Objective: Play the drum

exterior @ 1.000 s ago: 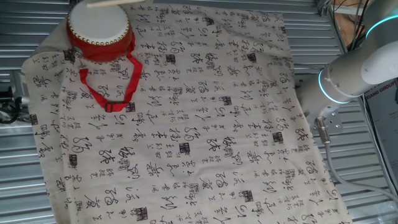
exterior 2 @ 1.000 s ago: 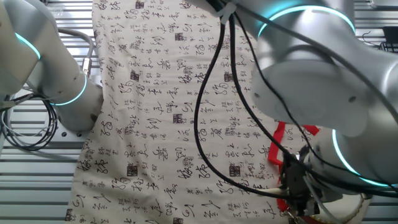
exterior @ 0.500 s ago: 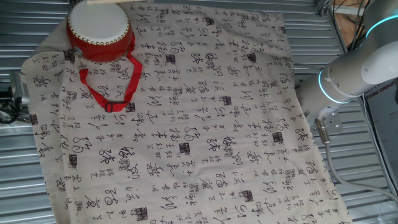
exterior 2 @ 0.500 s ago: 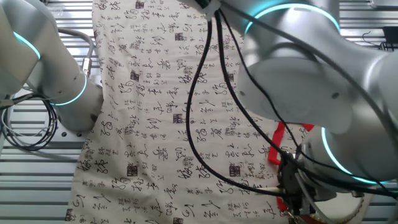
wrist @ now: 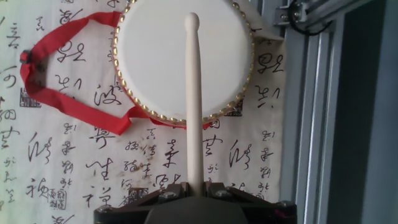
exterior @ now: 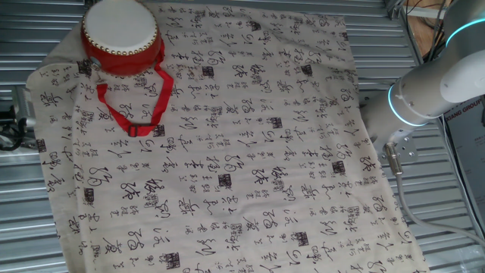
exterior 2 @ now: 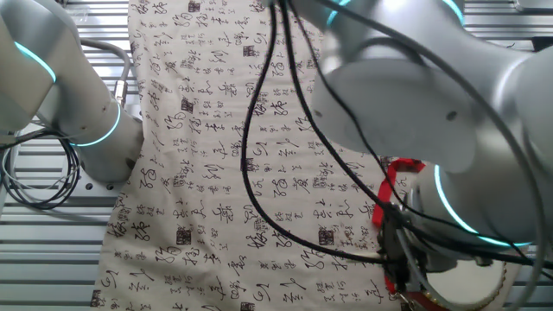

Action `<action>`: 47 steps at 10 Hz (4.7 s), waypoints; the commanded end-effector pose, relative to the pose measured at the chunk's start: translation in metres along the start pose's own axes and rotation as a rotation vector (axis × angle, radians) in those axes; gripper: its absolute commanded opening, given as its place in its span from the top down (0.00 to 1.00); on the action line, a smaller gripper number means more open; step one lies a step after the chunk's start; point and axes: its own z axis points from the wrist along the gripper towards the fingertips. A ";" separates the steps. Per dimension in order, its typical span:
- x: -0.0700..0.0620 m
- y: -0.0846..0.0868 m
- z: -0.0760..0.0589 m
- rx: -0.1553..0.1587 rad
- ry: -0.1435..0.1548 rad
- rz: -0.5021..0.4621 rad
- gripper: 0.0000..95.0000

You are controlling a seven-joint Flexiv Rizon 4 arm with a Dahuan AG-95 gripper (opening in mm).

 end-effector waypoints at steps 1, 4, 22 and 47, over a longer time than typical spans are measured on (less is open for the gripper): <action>0.002 0.011 0.004 0.005 -0.001 0.016 1.00; 0.003 0.026 0.008 0.006 -0.003 0.031 1.00; -0.012 0.124 0.013 -0.008 -0.031 0.077 1.00; -0.047 0.143 0.131 -0.033 -0.078 0.010 1.00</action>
